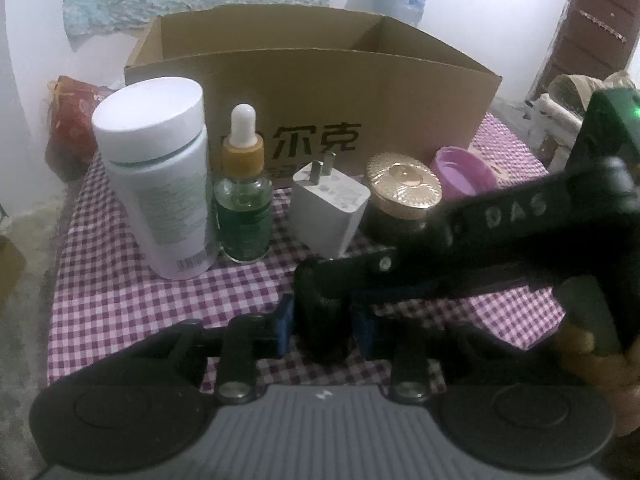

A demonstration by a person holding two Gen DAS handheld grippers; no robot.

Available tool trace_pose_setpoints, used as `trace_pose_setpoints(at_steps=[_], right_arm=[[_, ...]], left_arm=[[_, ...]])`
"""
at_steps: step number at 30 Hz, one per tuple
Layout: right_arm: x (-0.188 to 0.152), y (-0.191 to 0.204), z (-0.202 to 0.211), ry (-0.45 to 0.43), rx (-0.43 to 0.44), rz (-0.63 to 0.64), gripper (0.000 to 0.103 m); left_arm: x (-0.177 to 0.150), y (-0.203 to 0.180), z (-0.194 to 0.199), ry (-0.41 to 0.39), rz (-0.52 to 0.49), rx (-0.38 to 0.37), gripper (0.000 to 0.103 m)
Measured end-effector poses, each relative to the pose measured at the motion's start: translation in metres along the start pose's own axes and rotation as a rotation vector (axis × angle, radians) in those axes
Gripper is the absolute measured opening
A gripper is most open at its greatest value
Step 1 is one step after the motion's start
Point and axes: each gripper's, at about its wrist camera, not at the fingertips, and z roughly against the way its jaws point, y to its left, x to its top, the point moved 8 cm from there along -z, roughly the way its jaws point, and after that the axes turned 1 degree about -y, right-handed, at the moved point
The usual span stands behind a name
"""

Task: Organize rigid objects
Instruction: 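Return the right tool to the table and grasp the black oval case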

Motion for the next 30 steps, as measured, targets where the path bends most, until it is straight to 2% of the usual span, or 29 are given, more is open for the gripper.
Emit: trace_pose_setpoints(at_steps=[9, 20, 21, 22, 23, 28, 30], right_arm=[[-0.004, 0.006, -0.008, -0.016, -0.008, 0.018, 0.025], [-0.006, 0.019, 0.022, -0.077, 0.014, 0.06, 0.021], [-0.006, 0.02, 0.024, -0.083, 0.014, 0.068, 0.021], [-0.006, 0.02, 0.029, -0.087, 0.018, 0.075, 0.019], [-0.006, 0.022, 0.028, -0.085, 0.029, 0.075, 0.017], [-0.01, 0.022, 0.026, -0.089, -0.007, 0.095, 0.016], [-0.01, 0.018, 0.023, -0.086, -0.007, 0.085, 0.014]], left_arm=[[0.001, 0.004, 0.013, -0.027, 0.021, 0.006, 0.027], [0.006, -0.007, 0.041, -0.093, 0.006, 0.008, 0.021], [0.006, -0.008, 0.043, -0.098, 0.002, 0.003, 0.014], [0.005, -0.01, 0.044, -0.097, 0.001, -0.012, 0.014], [0.003, -0.013, 0.044, -0.098, -0.003, -0.015, 0.006], [-0.005, -0.019, 0.034, -0.085, -0.029, -0.01, 0.007], [-0.009, -0.02, 0.027, -0.065, -0.025, -0.022, 0.012]])
